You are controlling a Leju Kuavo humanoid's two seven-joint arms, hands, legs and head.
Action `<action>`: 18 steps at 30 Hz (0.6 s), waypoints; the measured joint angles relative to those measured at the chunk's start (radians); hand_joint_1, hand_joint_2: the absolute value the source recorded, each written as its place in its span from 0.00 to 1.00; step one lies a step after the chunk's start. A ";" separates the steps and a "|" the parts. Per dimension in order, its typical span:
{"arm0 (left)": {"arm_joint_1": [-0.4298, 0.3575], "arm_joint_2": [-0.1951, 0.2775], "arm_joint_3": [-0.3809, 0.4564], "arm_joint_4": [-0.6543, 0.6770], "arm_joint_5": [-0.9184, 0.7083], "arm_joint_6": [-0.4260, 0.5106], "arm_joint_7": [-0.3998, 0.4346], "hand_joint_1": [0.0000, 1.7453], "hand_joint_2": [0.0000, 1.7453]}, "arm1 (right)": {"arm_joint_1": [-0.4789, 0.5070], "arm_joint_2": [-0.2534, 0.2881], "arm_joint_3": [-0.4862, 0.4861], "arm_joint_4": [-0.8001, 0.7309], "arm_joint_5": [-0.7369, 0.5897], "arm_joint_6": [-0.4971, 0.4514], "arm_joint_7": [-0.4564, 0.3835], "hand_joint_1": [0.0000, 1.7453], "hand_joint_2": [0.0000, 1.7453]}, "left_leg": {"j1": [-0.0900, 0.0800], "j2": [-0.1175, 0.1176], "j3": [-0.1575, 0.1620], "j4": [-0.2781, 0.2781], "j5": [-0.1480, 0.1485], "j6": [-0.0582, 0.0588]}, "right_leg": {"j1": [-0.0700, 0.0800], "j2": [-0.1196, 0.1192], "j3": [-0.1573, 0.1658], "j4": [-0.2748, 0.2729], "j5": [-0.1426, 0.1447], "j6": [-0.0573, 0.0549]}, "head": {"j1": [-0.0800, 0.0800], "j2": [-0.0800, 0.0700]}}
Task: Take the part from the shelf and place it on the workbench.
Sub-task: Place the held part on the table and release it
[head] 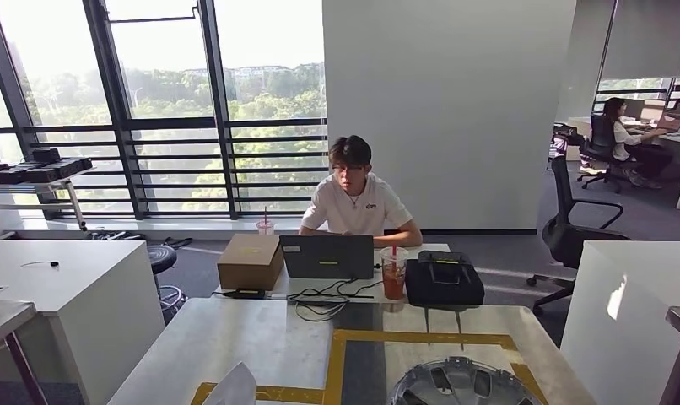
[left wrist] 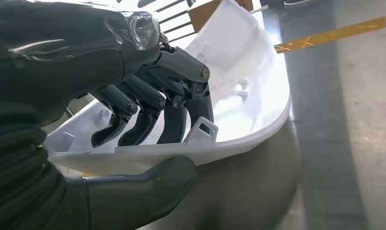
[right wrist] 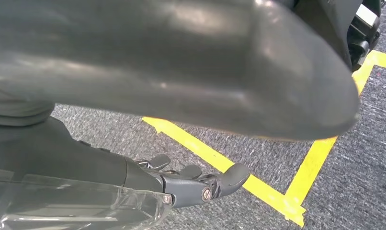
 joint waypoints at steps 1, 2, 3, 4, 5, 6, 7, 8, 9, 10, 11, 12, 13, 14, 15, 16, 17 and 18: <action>0.010 -0.005 0.008 -0.008 -0.002 0.005 0.000 0.92 1.00 | 0.000 0.000 0.000 0.000 0.000 0.001 0.000 0.00 0.00 | 0.002 0.000 0.017 -0.038 0.028 0.001 | 0.000 0.000 0.002 0.000 -0.001 0.001 | 0.000 0.000; 0.017 -0.010 0.016 -0.017 -0.005 0.009 0.000 0.92 1.00 | 0.000 0.001 0.000 0.000 0.000 0.002 0.000 0.00 0.00 | 0.002 0.000 0.050 -0.106 0.064 0.003 | 0.000 0.000 0.005 0.000 -0.002 0.002 | 0.000 0.000; 0.022 -0.014 0.024 -0.027 -0.008 0.013 -0.001 0.92 1.00 | -0.001 0.002 0.001 0.000 0.000 0.003 0.000 0.00 0.00 | 0.001 0.000 0.088 -0.178 0.091 0.005 | 0.001 0.000 0.007 0.000 -0.003 0.004 | 0.000 0.000; 0.027 -0.018 0.032 -0.039 -0.011 0.016 -0.002 0.92 1.00 | -0.001 0.003 0.003 0.000 0.000 0.005 0.000 0.00 0.00 | -0.001 0.000 0.116 -0.233 0.108 0.009 | 0.003 0.000 0.008 0.000 -0.005 0.007 | 0.000 0.000; 0.034 -0.022 0.041 -0.050 -0.013 0.018 -0.005 0.92 1.00 | -0.001 0.004 0.004 -0.001 0.000 0.008 -0.001 0.00 0.00 | -0.004 0.000 0.133 -0.266 0.114 0.013 | 0.004 0.000 0.008 0.000 -0.005 0.012 | 0.000 0.000; 0.041 -0.026 0.048 -0.062 -0.014 0.020 -0.010 0.92 1.00 | -0.001 0.005 0.006 -0.003 0.000 0.013 -0.001 0.00 0.00 | -0.008 -0.001 0.138 -0.276 0.111 0.018 | 0.005 0.000 0.007 -0.001 -0.006 0.018 | 0.001 0.000; 0.049 -0.030 0.055 -0.074 -0.015 0.020 -0.014 0.92 1.00 | 0.000 0.006 0.008 -0.005 0.000 0.018 -0.002 0.00 0.00 | -0.010 -0.001 0.137 -0.277 0.112 0.023 | 0.005 0.000 0.007 -0.002 -0.005 0.025 | 0.001 0.000; 0.056 -0.034 0.061 -0.085 -0.014 0.021 -0.018 0.92 1.00 | 0.001 0.006 0.009 -0.008 0.000 0.023 -0.002 0.00 0.00 | -0.009 -0.001 0.140 -0.281 0.115 0.031 | 0.003 -0.001 0.006 -0.001 -0.006 0.031 | 0.001 0.000; 0.060 -0.039 0.065 -0.095 -0.014 0.021 -0.021 0.92 1.00 | 0.001 0.007 0.011 -0.011 0.000 0.026 -0.003 0.00 0.00 | -0.008 -0.001 0.144 -0.287 0.119 0.039 | 0.003 -0.001 0.000 0.009 -0.013 0.034 | 0.002 0.000; 0.064 -0.044 0.069 -0.104 -0.014 0.021 -0.023 0.92 1.00 | 0.001 0.007 0.012 -0.013 0.000 0.028 -0.003 0.00 0.00 | -0.007 -0.001 0.147 -0.292 0.124 0.046 | 0.003 -0.001 -0.014 0.040 -0.030 0.034 | 0.002 0.000; 0.067 -0.049 0.072 -0.110 -0.014 0.021 -0.024 0.92 1.00 | 0.001 0.007 0.013 -0.015 0.000 0.029 -0.004 0.00 0.00 | -0.005 -0.001 0.150 -0.297 0.127 0.052 | 0.003 -0.002 -0.040 0.092 -0.055 0.031 | 0.004 0.000; 0.071 -0.053 0.074 -0.114 -0.013 0.021 -0.024 0.92 1.00 | 0.001 0.007 0.014 -0.017 0.000 0.029 -0.004 0.00 0.00 | -0.008 -0.001 0.149 -0.297 0.128 0.054 | 0.004 -0.002 -0.073 0.161 -0.085 0.027 | 0.005 0.000; 0.075 -0.056 0.075 -0.116 -0.013 0.021 -0.025 0.92 1.00 | 0.002 0.007 0.014 -0.018 0.000 0.029 -0.004 0.00 0.00 | -0.009 0.000 0.148 -0.297 0.128 0.056 | 0.004 -0.002 -0.107 0.233 -0.112 0.025 | 0.006 0.000; 0.080 -0.059 0.076 -0.118 -0.013 0.021 -0.025 0.92 1.00 | 0.003 0.006 0.014 -0.019 0.000 0.029 -0.004 0.00 0.00 | -0.011 -0.001 0.147 -0.297 0.128 0.056 | 0.004 -0.002 -0.132 0.282 -0.126 0.026 | 0.007 0.000; 0.083 -0.062 0.078 -0.119 -0.013 0.021 -0.025 0.92 1.00 | 0.005 0.006 0.014 -0.020 0.000 0.029 -0.004 0.00 0.00 | -0.012 -0.001 0.147 -0.296 0.128 0.056 | 0.004 -0.002 -0.140 0.297 -0.125 0.030 | 0.007 0.000; 0.085 -0.064 0.079 -0.120 -0.013 0.021 -0.025 0.92 1.00 | 0.006 0.006 0.014 -0.021 0.000 0.030 -0.004 0.00 0.00 | -0.012 -0.003 0.147 -0.295 0.128 0.056 | 0.004 -0.002 -0.125 0.265 -0.108 0.036 | 0.008 0.000; 0.086 -0.066 0.080 -0.122 -0.013 0.021 -0.025 0.92 1.00 | 0.006 0.006 0.014 -0.022 0.000 0.030 -0.004 0.00 0.00 | -0.013 -0.004 0.148 -0.294 0.127 0.055 | 0.004 -0.002 -0.093 0.199 -0.080 0.042 | 0.009 0.000; 0.086 -0.068 0.081 -0.124 -0.013 0.021 -0.025 0.92 1.00 | 0.006 0.005 0.014 -0.023 0.000 0.030 -0.004 0.00 0.00 | -0.014 -0.005 0.147 -0.291 0.126 0.053 | 0.005 -0.003 -0.054 0.120 -0.052 0.045 | 0.010 0.000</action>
